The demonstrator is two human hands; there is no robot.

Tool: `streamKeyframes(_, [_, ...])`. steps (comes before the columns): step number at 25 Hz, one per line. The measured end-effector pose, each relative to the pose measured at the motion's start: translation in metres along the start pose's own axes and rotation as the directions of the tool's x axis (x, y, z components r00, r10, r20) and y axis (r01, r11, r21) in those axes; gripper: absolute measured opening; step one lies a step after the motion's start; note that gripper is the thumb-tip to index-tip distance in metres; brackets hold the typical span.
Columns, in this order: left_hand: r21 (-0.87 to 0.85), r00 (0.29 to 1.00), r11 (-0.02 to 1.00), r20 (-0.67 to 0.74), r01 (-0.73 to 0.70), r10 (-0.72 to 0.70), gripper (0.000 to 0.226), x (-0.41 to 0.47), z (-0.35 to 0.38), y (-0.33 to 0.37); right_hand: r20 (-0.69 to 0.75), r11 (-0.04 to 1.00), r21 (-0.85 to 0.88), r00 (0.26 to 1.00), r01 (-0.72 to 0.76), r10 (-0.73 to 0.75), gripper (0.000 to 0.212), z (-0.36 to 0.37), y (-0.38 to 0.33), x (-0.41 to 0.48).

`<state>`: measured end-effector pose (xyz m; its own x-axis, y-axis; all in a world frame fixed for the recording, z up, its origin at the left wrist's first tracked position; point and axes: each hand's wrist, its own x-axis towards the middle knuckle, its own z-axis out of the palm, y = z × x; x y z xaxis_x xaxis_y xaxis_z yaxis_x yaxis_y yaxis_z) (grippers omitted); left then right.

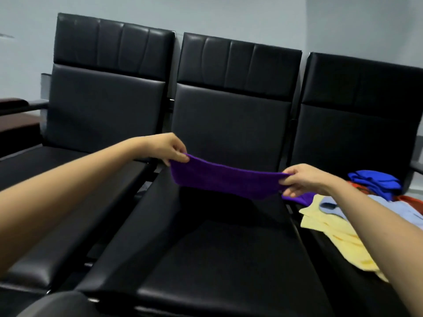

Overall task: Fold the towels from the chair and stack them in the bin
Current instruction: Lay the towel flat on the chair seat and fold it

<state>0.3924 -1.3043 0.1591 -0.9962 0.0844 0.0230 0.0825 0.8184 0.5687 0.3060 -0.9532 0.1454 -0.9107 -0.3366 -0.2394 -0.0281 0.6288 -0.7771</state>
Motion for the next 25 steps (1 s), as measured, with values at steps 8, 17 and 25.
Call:
streamKeyframes(8, [-0.054, 0.738, 0.961, 0.653, 0.271, -0.172, 0.015, -0.028, 0.054, -0.023, 0.314, 0.938, -0.258, 0.899, -0.229, 0.306, 0.014, 0.021, 0.038, -0.023])
streamKeyframes(17, [0.436, 0.947, 0.842, -0.202, 0.316, -0.251, 0.053, 0.034, 0.130, -0.040, -0.189, 0.991, 0.101, 0.976, -0.093, 0.111, 0.077, 0.098, 0.054, 0.028])
streamKeyframes(25, [0.424, 0.973, 0.900, 0.144, 0.102, -0.179, 0.050, 0.038, 0.225, -0.007, -0.544, 0.949, -0.290, 0.796, 0.122, -0.268, 0.032, 0.180, 0.073, 0.017])
